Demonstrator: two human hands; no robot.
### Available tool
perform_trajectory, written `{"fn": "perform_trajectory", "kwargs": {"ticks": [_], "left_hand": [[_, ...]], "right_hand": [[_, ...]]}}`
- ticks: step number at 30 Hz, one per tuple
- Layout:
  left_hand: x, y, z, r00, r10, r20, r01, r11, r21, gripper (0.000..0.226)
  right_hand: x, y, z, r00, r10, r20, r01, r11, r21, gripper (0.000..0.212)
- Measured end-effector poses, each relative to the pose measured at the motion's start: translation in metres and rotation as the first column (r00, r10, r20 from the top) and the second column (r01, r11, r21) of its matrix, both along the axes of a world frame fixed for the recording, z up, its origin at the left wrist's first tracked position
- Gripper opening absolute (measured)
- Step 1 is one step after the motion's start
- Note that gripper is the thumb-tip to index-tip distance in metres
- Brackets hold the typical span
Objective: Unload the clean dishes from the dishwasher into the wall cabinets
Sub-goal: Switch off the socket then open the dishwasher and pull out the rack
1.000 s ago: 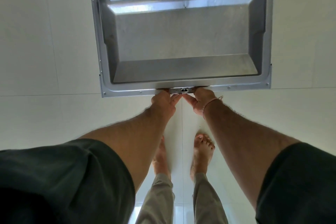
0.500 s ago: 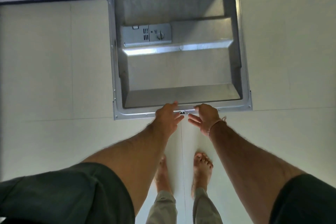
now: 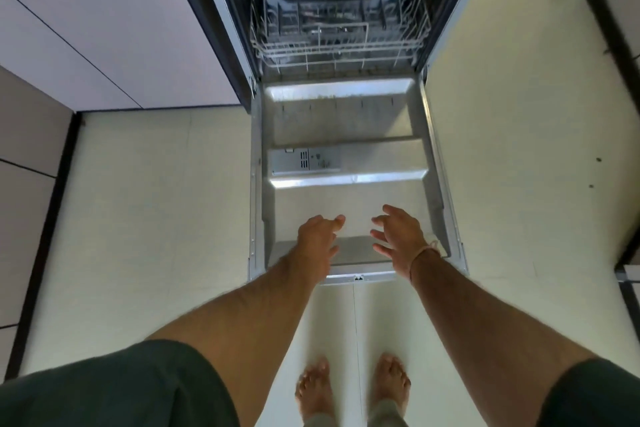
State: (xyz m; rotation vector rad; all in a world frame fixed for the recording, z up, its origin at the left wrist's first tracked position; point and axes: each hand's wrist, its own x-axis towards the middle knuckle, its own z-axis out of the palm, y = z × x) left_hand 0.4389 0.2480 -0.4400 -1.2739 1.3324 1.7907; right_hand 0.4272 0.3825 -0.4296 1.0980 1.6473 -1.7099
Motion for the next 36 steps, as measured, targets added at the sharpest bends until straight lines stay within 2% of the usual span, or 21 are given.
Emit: {"fn": "perform_trajectory", "kwargs": {"ticks": [8,15,18,24,29,32,36], "left_hand": [[-0.047,-0.021,0.041,0.986,-0.053,-0.159,0.039,0.995,-0.093,0.068],[-0.131,-0.032,0.053,0.956,-0.074,-0.284,0.028,0.986,-0.163,0.057],[-0.177,-0.033,0.055,0.957,-0.16,-0.241,0.109,0.971,-0.214,0.058],[-0.264,-0.027,0.046,0.954,-0.184,-0.238,0.125,0.962,-0.243,0.043],[-0.328,-0.029,0.036,0.947,-0.164,-0.278,0.096,0.965,-0.243,0.065],[-0.368,-0.033,0.031,0.94,-0.178,-0.29,0.089,0.951,-0.295,0.049],[-0.412,-0.04,0.024,0.934,-0.225,-0.276,0.134,0.94,-0.315,0.075]], "right_hand": [[-0.05,-0.013,0.042,0.987,0.082,-0.135,-0.077,0.996,0.041,0.045],[-0.138,-0.013,0.056,0.956,0.153,-0.25,-0.144,0.988,0.056,0.044],[-0.18,-0.008,0.046,0.946,0.199,-0.256,-0.192,0.98,0.055,0.048],[-0.262,-0.001,0.021,0.907,0.316,-0.279,-0.3,0.949,0.099,0.053],[-0.337,-0.006,-0.002,0.879,0.379,-0.289,-0.359,0.925,0.123,0.065],[-0.383,-0.009,-0.018,0.849,0.434,-0.301,-0.402,0.901,0.165,0.072],[-0.431,-0.014,-0.025,0.796,0.529,-0.294,-0.463,0.845,0.267,0.077]]}}
